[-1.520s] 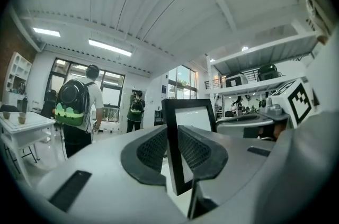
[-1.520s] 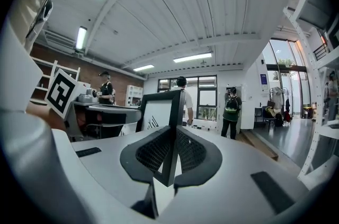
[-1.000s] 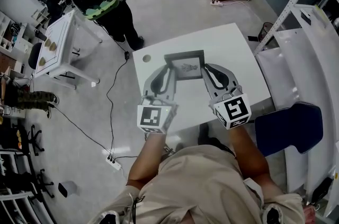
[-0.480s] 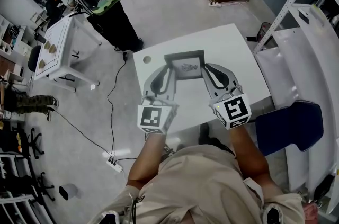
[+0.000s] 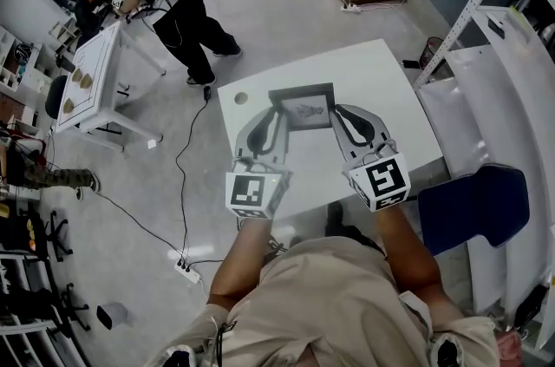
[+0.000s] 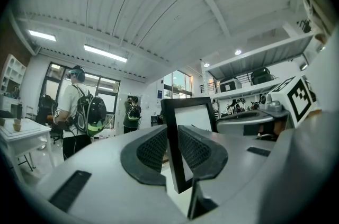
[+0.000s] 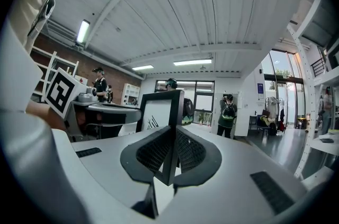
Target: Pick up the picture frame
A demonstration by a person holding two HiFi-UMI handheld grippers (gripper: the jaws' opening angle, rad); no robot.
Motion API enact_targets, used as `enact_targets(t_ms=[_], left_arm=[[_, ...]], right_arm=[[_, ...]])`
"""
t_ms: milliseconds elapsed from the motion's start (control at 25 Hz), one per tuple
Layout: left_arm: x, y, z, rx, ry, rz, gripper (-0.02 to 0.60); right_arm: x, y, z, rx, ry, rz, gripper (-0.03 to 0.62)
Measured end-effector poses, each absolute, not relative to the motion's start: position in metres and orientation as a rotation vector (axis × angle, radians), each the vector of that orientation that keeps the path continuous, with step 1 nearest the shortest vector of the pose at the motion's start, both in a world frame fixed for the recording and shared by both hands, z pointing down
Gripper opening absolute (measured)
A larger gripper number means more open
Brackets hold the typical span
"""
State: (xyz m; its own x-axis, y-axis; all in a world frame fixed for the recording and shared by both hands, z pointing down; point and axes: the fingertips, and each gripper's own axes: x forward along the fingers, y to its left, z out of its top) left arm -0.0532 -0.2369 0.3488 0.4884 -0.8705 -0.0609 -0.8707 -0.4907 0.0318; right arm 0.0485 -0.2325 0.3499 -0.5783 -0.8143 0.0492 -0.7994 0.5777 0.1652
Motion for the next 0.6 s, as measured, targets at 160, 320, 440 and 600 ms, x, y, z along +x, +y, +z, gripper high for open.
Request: enact_targets(t_ms=[160, 320, 440, 600], left_arm=[[-0.0519, -0.2389, 0.3509, -2.712, 1.584, 0.106, 0.063], [-0.0508, -0.2388, 0.3541, -2.715, 1.581, 0.099, 0.063], [-0.0491, -0.2405, 0.3550, -2.717, 1.583, 0.098, 0.063], [-0.0492, -0.2426, 0.3530, -2.719, 1.585, 0.102, 0.063]], right_arm=[[0.0501, -0.2342, 0.3515, 1.378, -2.677, -0.187, 0.043], [0.0513, -0.2341, 0.3550, 1.378, -2.671, -0.182, 0.043], [0.0527, -0.2356, 0.3550, 1.377, -2.672, -0.182, 0.043], [0.0529, -0.2374, 0.3523, 1.383, -2.672, -0.181, 0.043]])
